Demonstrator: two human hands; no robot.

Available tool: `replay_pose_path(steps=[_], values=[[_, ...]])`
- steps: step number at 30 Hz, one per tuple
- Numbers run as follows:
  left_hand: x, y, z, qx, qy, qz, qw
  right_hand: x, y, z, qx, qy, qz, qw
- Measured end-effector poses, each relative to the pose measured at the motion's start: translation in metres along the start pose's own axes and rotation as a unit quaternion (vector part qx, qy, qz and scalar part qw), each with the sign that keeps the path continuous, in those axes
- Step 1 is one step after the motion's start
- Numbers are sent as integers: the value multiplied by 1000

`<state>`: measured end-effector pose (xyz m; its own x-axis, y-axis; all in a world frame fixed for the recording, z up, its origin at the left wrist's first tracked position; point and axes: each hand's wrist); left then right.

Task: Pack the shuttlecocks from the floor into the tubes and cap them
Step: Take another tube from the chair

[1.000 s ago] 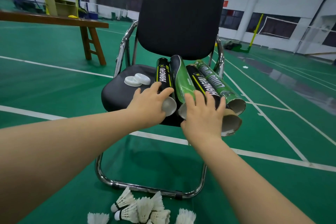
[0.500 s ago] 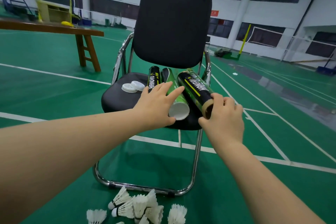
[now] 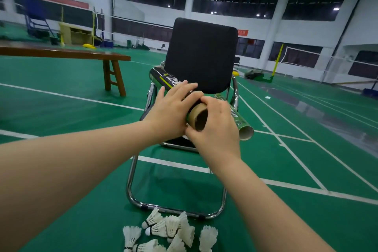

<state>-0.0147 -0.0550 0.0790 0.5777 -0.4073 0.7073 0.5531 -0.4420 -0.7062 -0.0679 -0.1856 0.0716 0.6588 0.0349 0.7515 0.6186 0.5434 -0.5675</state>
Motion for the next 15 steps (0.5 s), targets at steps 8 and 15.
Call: replay_pose_path(steps=[8, 15], values=[[-81, -60, 25, 55, 38, 61, 996, -47, 22, 52, 179, -26, 71, 981], [-186, -26, 43, 44, -69, 199, 977, -116, 74, 56, 194, -2, 267, 944]])
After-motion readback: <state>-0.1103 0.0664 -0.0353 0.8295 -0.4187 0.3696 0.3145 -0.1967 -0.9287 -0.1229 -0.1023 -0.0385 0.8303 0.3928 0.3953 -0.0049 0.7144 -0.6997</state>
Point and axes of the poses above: each hand's wrist, its own x-axis towards the middle knuckle, its own y-axis out of the palm, z = x × y
